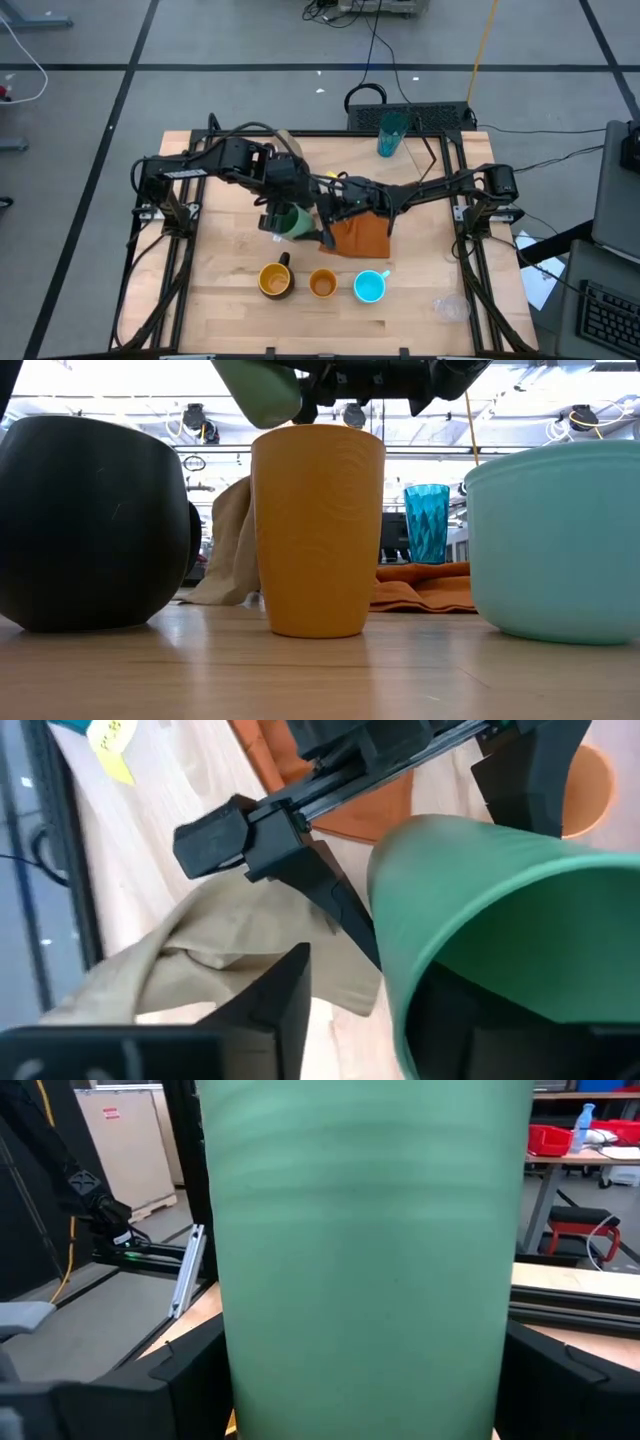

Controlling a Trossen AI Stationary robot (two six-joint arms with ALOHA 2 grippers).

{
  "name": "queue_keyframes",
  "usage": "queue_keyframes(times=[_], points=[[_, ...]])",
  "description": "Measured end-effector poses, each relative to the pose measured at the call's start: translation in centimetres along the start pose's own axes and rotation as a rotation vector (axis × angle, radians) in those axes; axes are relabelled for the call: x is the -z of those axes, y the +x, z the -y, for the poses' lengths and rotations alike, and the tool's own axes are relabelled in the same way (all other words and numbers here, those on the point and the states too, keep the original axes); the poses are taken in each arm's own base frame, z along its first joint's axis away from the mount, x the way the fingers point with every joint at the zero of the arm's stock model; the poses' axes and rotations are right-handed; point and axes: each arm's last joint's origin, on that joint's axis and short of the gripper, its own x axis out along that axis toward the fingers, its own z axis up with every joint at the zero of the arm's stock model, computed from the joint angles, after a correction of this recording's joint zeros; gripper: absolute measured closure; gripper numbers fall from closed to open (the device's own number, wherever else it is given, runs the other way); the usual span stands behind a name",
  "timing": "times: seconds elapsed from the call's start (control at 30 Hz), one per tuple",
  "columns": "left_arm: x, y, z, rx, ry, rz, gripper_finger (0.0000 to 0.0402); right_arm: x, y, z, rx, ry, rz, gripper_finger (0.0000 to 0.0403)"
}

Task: Stack small to large cups/mugs on shelf
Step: Put the green cup on the shelf

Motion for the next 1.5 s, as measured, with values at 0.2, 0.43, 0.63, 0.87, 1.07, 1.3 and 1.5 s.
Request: queue_keyframes(times=[0.2, 0.43, 0.63, 0.87, 1.07, 1.3, 1.5], points=[[0.1, -0.4, -0.7, 0.010, -0.045, 0.015, 0.0204, -0.3, -0.1, 0.0, 0.002, -0.005, 0.010, 0.0084], [0.0, -3.8, -1.6, 0.033, -0.089, 0.161, 0.0158, -0.6, -0.4, 0.2, 0.010, -0.009, 0.021, 0.0084], [1.0, -6.1, -1.6, 0.003, -0.099, 0.228, 0.0156, -0.6, -0.6, 0.7, 0.025, -0.012, 0.004, 0.0084], [4.8, -11.2, -1.5, -0.115, -0.161, 0.350, 0.0160, -1.2, -1.2, 1.3, 0.048, -0.033, 0.019, 0.0085], [8.8, -15.7, 0.0, -0.075, -0.277, 0.500, 0.0160, -4.1, -3.7, 1.7, 0.157, -0.112, 0.046, 0.0085], [12.4, -18.9, 2.1, -0.007, -0.303, 0.623, 0.0160, -8.4, -8.2, 0.6, 0.271, -0.184, 0.063, 0.0085], [14.3, -20.1, 3.7, 0.005, -0.246, 0.678, 0.0161, -11.0, -12.5, -0.7, 0.385, -0.228, 0.115, 0.0085]])
